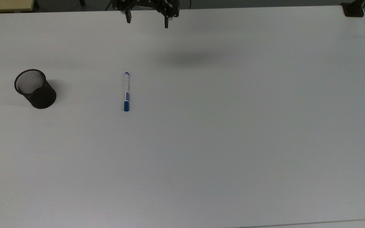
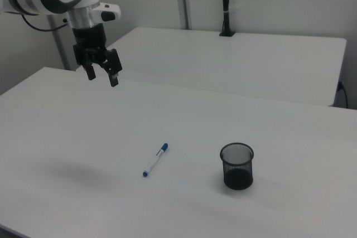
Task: Insert the marker
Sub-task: 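Move the open gripper down over the blue-capped white marker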
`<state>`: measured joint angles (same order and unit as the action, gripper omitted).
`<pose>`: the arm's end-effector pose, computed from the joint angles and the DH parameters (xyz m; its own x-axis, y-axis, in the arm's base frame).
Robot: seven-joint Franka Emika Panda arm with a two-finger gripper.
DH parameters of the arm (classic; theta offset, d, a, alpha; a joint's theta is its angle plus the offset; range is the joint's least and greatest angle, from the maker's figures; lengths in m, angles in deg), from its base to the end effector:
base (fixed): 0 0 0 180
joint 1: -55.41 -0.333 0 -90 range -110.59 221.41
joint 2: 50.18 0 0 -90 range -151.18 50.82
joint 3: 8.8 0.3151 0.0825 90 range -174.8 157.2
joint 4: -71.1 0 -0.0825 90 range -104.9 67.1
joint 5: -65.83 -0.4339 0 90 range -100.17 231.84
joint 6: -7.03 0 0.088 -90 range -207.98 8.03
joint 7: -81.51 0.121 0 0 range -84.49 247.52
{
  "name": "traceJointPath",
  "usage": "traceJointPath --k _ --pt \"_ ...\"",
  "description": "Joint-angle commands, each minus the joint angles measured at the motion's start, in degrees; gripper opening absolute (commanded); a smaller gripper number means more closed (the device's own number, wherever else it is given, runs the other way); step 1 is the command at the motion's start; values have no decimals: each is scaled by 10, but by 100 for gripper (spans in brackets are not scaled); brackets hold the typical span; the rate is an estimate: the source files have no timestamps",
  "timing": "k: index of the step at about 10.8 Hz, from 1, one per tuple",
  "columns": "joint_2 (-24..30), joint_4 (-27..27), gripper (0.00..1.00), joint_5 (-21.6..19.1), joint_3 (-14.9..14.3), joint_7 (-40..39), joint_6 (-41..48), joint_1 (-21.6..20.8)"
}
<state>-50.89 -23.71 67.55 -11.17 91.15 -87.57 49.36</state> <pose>0.6112 0.0360 0.5651 0.9948 -0.1014 -0.0108 -0.1010 -0.9944 0.0327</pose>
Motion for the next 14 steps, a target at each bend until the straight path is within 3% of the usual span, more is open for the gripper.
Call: traceJointPath --k 1,10,14 --pt "9 -6 100 14 -5 6 2 -7" --pt "-46 -13 100 32 -10 -37 -65 1" --pt "-103 -43 100 43 -10 -86 -143 46"
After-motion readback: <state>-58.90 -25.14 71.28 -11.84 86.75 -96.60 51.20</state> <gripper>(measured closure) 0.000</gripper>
